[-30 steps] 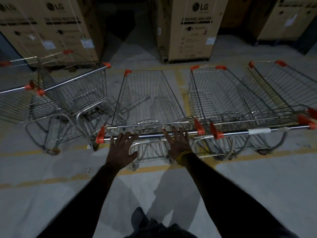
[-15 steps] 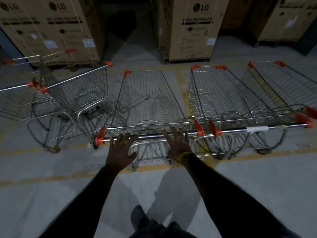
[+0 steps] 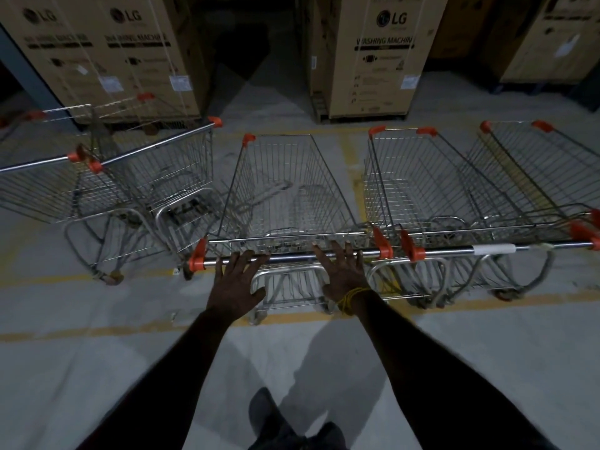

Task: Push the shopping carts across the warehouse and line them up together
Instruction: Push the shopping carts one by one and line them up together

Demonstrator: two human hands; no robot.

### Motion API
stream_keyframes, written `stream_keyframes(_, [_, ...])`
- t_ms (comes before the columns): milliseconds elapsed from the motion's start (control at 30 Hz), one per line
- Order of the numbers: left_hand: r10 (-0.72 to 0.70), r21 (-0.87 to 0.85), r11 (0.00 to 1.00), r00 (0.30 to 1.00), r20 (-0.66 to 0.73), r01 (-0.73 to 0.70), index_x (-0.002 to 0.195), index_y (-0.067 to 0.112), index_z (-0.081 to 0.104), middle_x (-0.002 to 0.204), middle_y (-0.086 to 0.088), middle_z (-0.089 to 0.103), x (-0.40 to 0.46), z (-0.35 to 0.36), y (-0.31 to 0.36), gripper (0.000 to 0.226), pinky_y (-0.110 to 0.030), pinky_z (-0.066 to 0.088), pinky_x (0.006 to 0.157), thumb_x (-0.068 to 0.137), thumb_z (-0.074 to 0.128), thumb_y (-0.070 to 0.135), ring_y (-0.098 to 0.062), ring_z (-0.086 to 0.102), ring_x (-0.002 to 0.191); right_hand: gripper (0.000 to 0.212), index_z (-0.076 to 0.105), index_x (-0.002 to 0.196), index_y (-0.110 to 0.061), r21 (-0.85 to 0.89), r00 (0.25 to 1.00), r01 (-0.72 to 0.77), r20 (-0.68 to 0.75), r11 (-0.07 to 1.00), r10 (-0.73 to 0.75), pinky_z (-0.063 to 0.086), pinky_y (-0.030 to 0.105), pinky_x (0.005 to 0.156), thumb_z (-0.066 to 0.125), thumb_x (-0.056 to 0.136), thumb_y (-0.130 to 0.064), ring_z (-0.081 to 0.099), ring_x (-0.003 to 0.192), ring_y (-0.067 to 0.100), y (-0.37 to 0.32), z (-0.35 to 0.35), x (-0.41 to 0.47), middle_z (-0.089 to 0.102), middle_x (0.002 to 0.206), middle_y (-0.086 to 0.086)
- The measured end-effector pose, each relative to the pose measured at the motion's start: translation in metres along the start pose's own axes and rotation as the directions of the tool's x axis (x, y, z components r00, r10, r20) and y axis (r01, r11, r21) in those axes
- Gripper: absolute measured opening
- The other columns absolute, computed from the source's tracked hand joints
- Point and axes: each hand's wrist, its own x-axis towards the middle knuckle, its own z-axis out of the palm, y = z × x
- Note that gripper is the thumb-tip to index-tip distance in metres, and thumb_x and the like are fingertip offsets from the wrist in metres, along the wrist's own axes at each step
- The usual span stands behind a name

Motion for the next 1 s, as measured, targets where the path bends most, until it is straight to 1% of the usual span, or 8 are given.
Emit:
stream_keyframes(133, [0.006,-0.045,0.999,1.000,-0.006,-0.006,0.147,0.039,0.031,0.154,-0.004,0.034,0.000,-0.001,0.002,0.079,-0.059,0.011,0.114,0.078,0.069,0.043,-0.034,0.028,0.143,0.105,-0.008,0.149,-0.049,0.007,1.000,-0.002,0.004,1.000,0.002,-0.012,0.054,0.115,0.066,0.077,-0.034,-0.016,0.147,0.036,0.004,0.000,0.003,-0.009,0.163,0.004])
stream_keyframes(267, [0.010,-0.069,0.998,0.998,0.065,-0.005,0.150,0.040,0.023,0.160,-0.001,0.020,0.002,-0.008,0.001,0.069,-0.057,0.003,0.116,0.089,0.054,0.052,-0.030,0.014,0.148,0.087,0.003,0.150,-0.049,0.023,0.997,-0.013,-0.072,1.000,0.015,-0.007,0.055,0.118,0.059,0.084,-0.043,-0.008,0.148,0.036,0.001,0.004,0.000,0.002,0.163,0.003])
stream_keyframes(433, [0.047,-0.089,0.995,0.998,0.038,-0.043,0.146,0.033,0.037,0.154,-0.007,0.037,0.000,-0.009,-0.010,0.068,-0.062,0.018,0.114,0.085,0.030,0.063,-0.032,0.031,0.143,0.064,0.043,0.143,-0.038,0.099,0.960,-0.075,-0.263,0.992,0.099,0.007,0.064,0.114,0.039,0.082,-0.057,0.024,0.143,0.043,-0.025,0.013,0.012,0.042,0.150,0.010])
stream_keyframes(567, [0.116,-0.139,0.984,0.993,0.008,-0.114,0.139,0.026,0.049,0.143,-0.011,0.050,-0.001,-0.016,-0.034,0.059,-0.059,0.038,0.105,0.091,0.036,0.058,-0.034,0.047,0.132,0.064,0.052,0.139,-0.034,0.086,0.972,-0.023,-0.232,0.996,0.043,0.010,0.065,0.112,0.030,0.085,-0.060,0.030,0.140,0.043,-0.076,0.013,0.032,0.049,0.145,0.007])
stream_keyframes(667, [0.183,-0.133,0.973,0.982,-0.046,-0.187,0.137,0.022,0.049,0.136,-0.014,0.056,0.003,-0.019,-0.068,0.054,-0.061,0.038,0.104,0.092,0.044,0.052,-0.032,0.052,0.126,0.057,0.063,0.129,-0.029,0.076,0.976,0.048,-0.218,0.996,-0.030,0.028,0.074,0.099,0.037,0.084,-0.053,0.049,0.127,0.045,-0.126,0.016,0.052,0.061,0.132,0.008])
stream_keyframes(833, [0.109,-0.163,0.982,0.992,0.058,-0.098,0.140,0.022,0.049,0.146,-0.011,0.047,0.001,-0.021,-0.132,0.057,-0.060,0.040,0.103,0.095,0.035,0.053,-0.034,0.043,0.135,0.057,0.058,0.134,-0.028,0.017,0.978,0.090,-0.188,0.996,-0.085,0.028,0.072,0.102,0.032,0.086,-0.047,0.046,0.131,0.041,-0.198,0.021,0.085,0.057,0.138,0.007])
stream_keyframes(933, [0.091,-0.192,0.979,0.991,0.094,-0.072,0.148,0.028,0.036,0.156,-0.007,0.032,-0.003,-0.024,-0.170,0.073,-0.055,0.027,0.111,0.091,0.016,0.070,-0.032,0.027,0.144,0.056,0.061,0.131,-0.029,-0.004,0.990,0.086,-0.110,0.996,-0.086,0.033,0.073,0.098,0.033,0.085,-0.047,0.051,0.127,0.041,-0.227,0.026,0.106,0.061,0.133,0.007])
stream_keyframes(1000, [0.048,-0.215,0.976,0.991,0.128,-0.019,0.152,0.030,0.024,0.160,-0.007,0.020,-0.003,-0.027,-0.192,0.083,-0.052,0.021,0.117,0.086,0.008,0.077,-0.028,0.014,0.149,0.062,0.055,0.136,-0.030,-0.005,0.991,0.088,-0.098,0.996,-0.088,0.023,0.071,0.104,0.027,0.085,-0.052,0.042,0.134,0.041,-0.247,0.026,0.116,0.054,0.141,0.008])
